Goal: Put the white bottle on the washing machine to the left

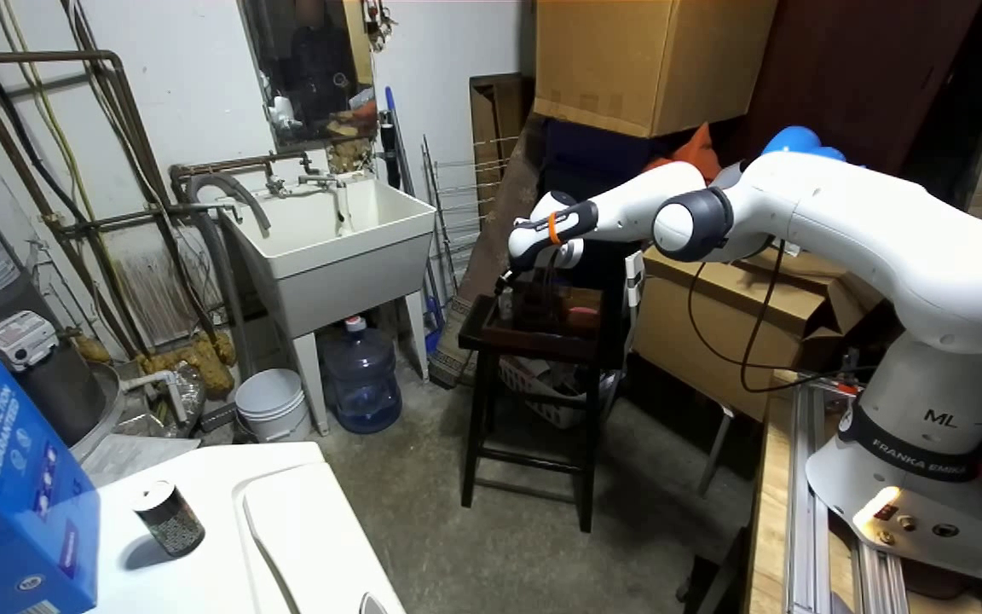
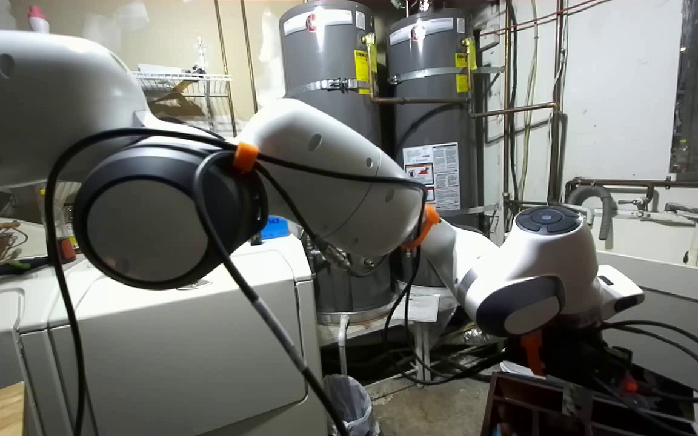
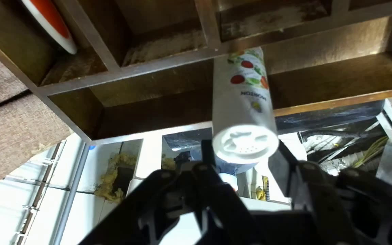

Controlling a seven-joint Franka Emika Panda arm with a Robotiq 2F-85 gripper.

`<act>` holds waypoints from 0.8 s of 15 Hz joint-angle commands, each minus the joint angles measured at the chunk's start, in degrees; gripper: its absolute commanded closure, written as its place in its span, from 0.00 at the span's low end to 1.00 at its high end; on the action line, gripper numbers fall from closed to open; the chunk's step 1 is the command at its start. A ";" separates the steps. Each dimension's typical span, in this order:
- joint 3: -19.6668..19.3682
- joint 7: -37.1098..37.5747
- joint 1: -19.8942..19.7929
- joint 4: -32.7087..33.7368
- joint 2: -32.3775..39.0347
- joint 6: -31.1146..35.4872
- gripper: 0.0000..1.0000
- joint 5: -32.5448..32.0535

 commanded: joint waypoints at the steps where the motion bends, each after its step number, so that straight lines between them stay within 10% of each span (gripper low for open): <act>1: 1.91 -2.43 -0.76 -0.51 0.00 -0.64 0.81 2.23; 12: 1.84 -11.80 -1.12 -2.29 -8.18 -4.89 0.81 -0.91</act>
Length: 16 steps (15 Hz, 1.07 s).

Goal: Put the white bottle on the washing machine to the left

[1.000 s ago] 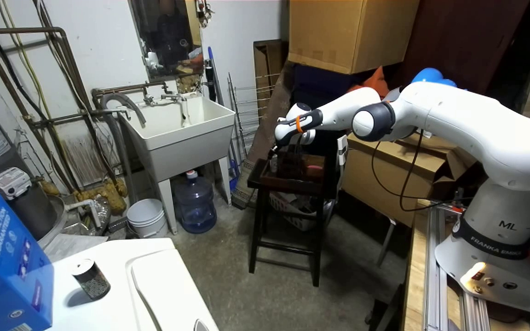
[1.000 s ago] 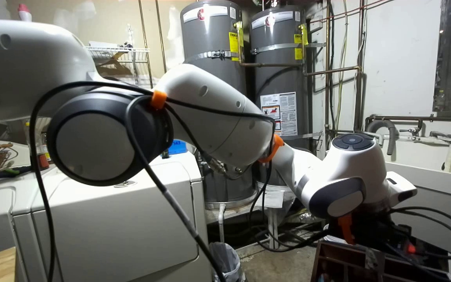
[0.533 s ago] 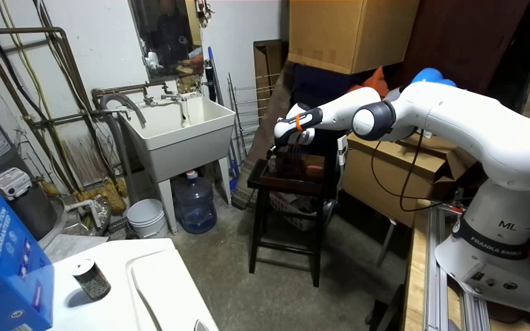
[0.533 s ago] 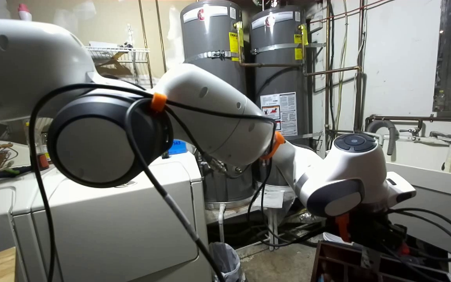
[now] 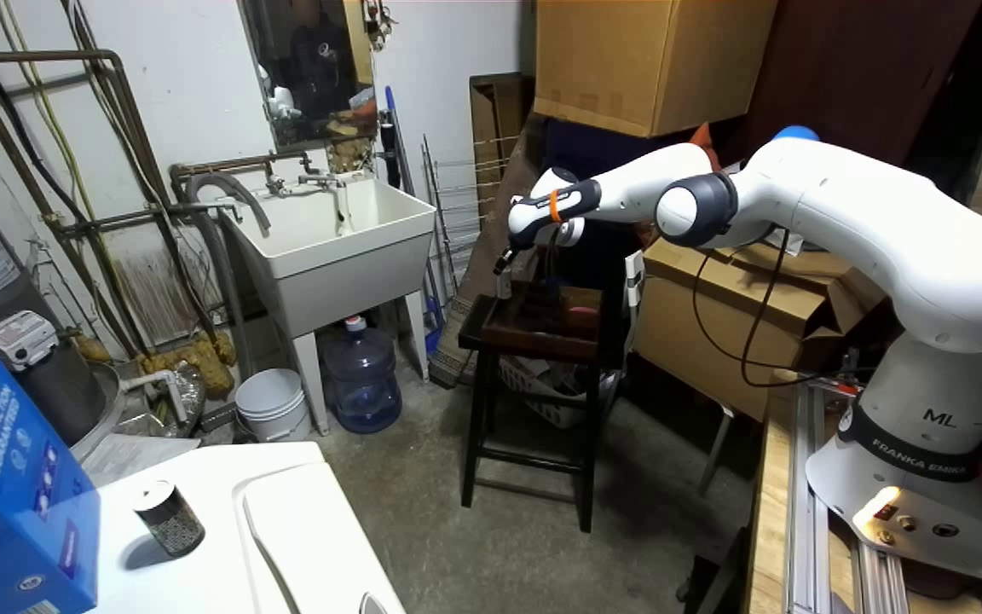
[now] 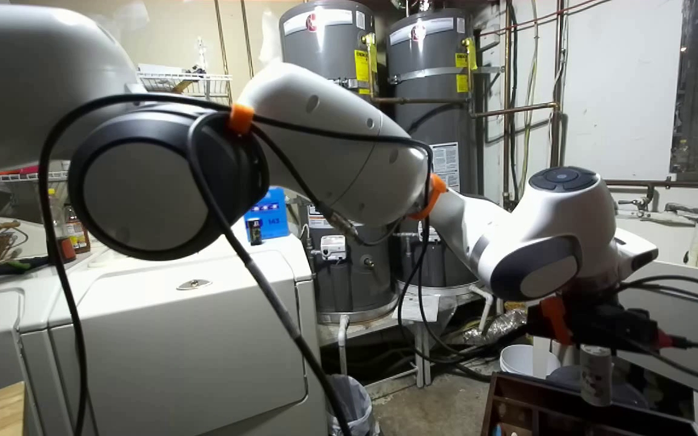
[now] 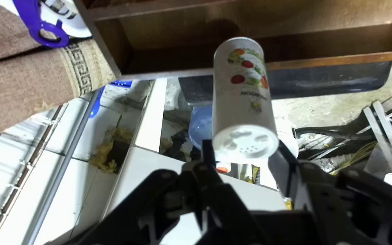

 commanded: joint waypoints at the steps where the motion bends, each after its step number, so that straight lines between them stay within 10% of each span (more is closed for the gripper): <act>1: 2.50 -6.98 -0.58 -3.24 -5.52 -2.89 0.81 -0.61; 16: 16.94 -34.16 6.44 -26.50 -26.28 -10.49 0.81 4.17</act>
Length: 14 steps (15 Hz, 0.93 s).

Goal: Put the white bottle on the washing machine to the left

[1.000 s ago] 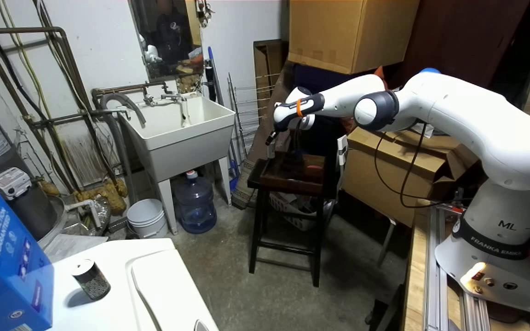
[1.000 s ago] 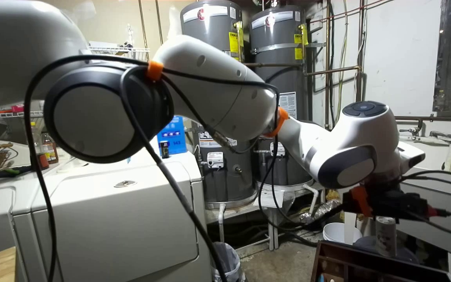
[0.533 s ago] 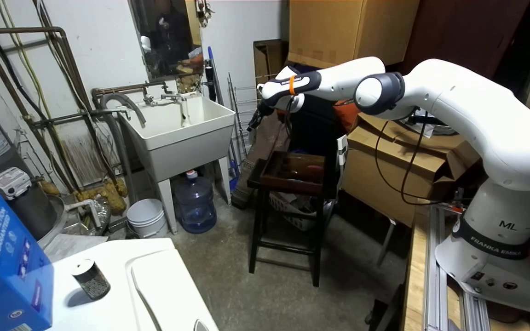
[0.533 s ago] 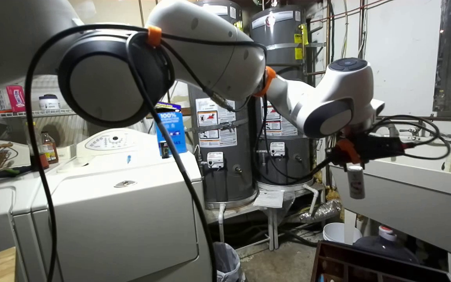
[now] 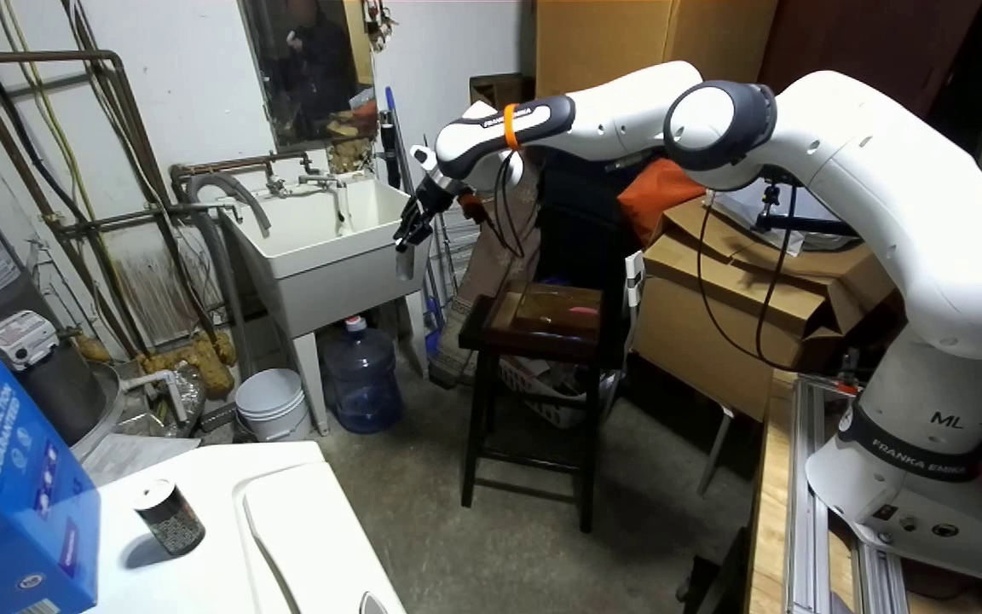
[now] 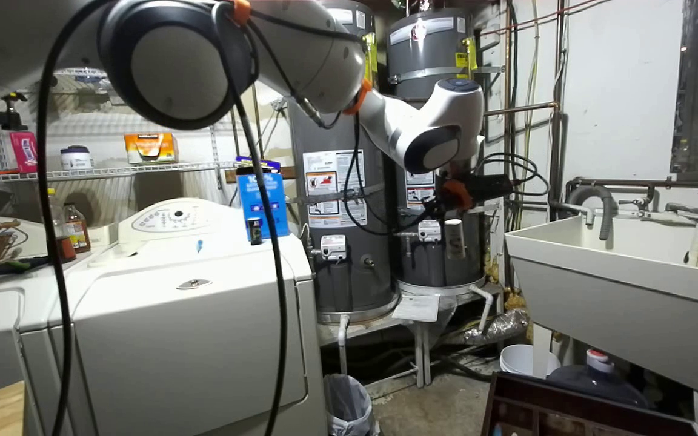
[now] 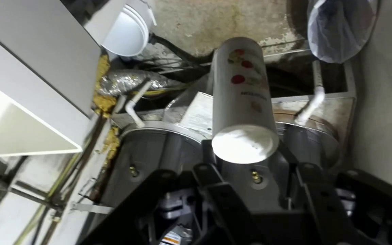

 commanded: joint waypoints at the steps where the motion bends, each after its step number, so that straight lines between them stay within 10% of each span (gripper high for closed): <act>1: 0.45 -8.18 -0.49 -13.58 -8.66 -2.30 0.81 5.20; 2: 0.29 -10.66 -0.47 -16.41 -10.49 -3.22 0.81 6.20; 3: -2.51 -7.63 2.77 -7.49 -5.33 -2.28 0.56 7.07; 12: -2.64 -10.93 1.99 -14.17 -9.41 -2.71 0.56 8.37; 13: -3.20 -10.21 3.26 -13.66 -9.42 -2.43 0.81 7.59; 14: -3.48 -10.80 4.89 -13.08 -9.65 -2.33 0.81 6.85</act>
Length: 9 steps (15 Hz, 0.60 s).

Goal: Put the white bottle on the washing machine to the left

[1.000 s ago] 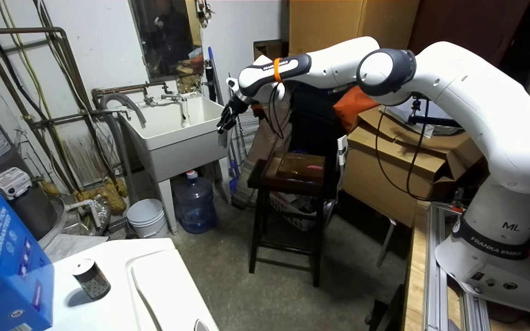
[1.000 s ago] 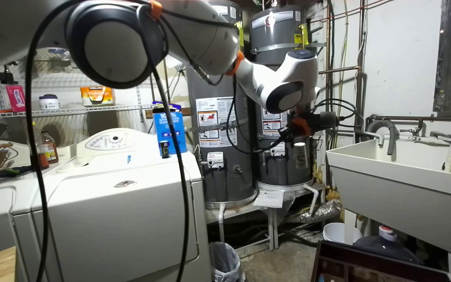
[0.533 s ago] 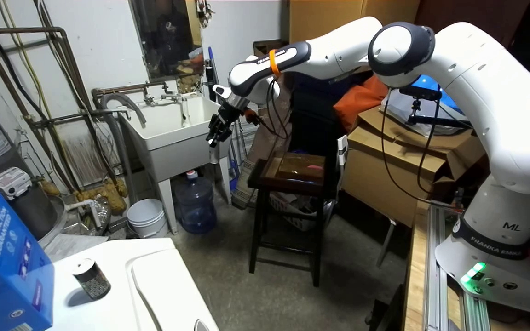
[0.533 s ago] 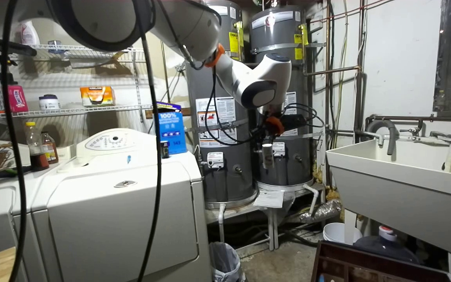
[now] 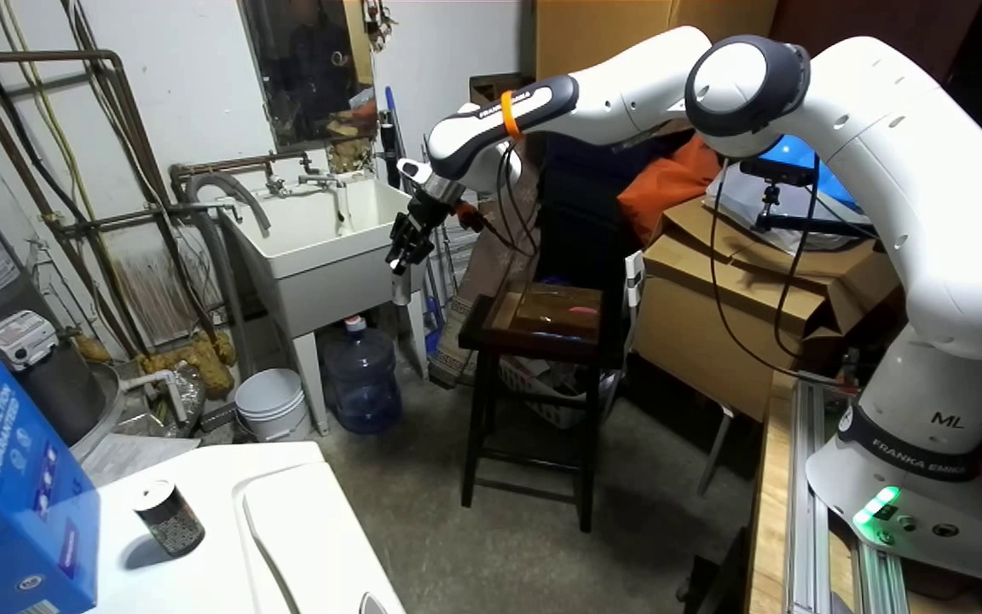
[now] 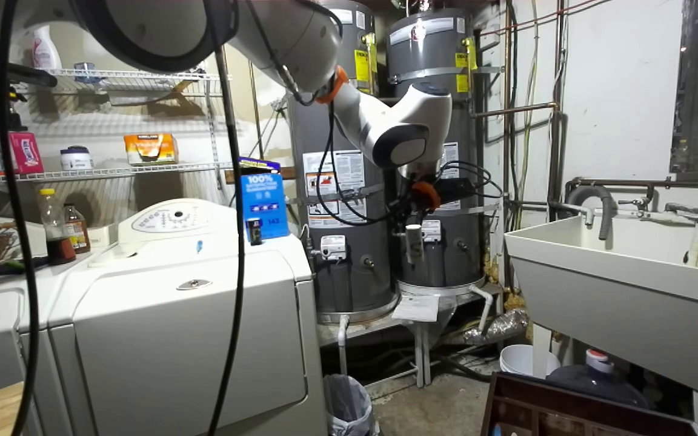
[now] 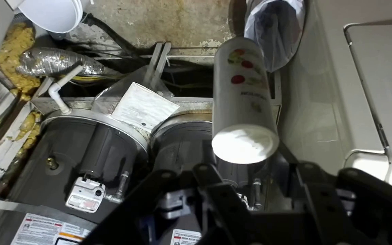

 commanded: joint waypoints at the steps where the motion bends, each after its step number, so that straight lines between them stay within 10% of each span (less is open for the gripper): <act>1: -3.61 -2.93 5.81 1.04 -1.67 0.10 0.81 1.46; 9: -1.97 -8.76 16.63 -3.71 -8.18 2.62 0.81 2.51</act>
